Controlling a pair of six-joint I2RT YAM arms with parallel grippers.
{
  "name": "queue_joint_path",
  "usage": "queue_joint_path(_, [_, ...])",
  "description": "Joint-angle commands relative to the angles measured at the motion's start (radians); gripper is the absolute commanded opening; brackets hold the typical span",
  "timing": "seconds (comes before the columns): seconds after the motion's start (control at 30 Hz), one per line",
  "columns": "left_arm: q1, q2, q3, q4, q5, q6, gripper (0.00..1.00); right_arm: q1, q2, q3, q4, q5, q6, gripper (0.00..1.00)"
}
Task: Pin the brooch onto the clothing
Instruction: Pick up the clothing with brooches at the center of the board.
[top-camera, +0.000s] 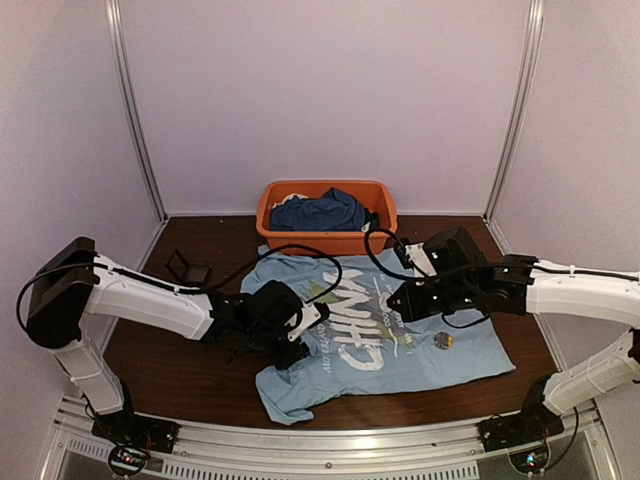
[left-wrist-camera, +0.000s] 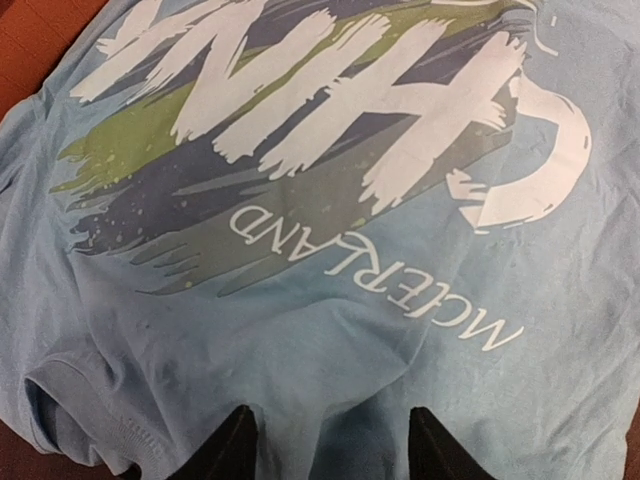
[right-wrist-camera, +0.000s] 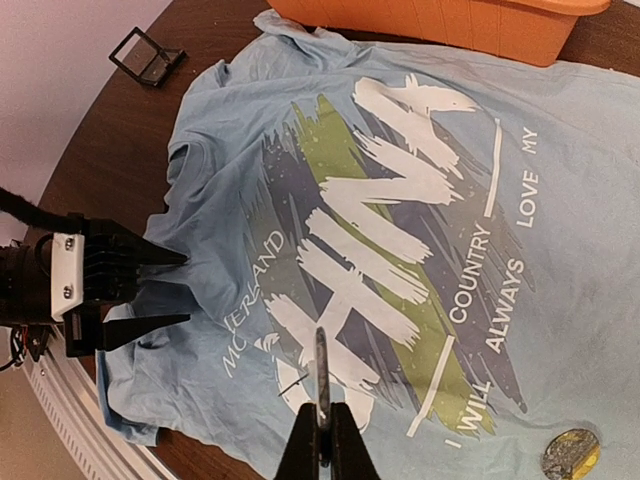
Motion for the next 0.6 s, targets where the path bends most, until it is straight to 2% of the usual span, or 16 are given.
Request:
queue_joint_path(0.0, [0.022,0.034,0.014,0.003,-0.008,0.024,0.47,-0.004,0.033,0.014,0.017,-0.043,-0.014,0.0])
queue_joint_path(0.13, [0.037,0.05,0.022,0.016,0.001,0.032,0.36,-0.004,0.063,0.013,0.042,-0.077,-0.002,0.0])
queue_joint_path(0.27, [0.047,0.052,0.029,0.018,0.015,0.042,0.15,-0.005,0.086,0.018,0.063,-0.099,0.013,0.0])
queue_joint_path(0.33, [0.049,0.047,0.032,0.018,0.026,0.042,0.0,-0.004,0.1,0.024,0.071,-0.103,0.022,0.0])
queue_joint_path(0.57, [0.048,-0.07,-0.019,0.086,0.112,0.033,0.0,-0.004,0.207,0.075,0.117,-0.156,0.094,0.0])
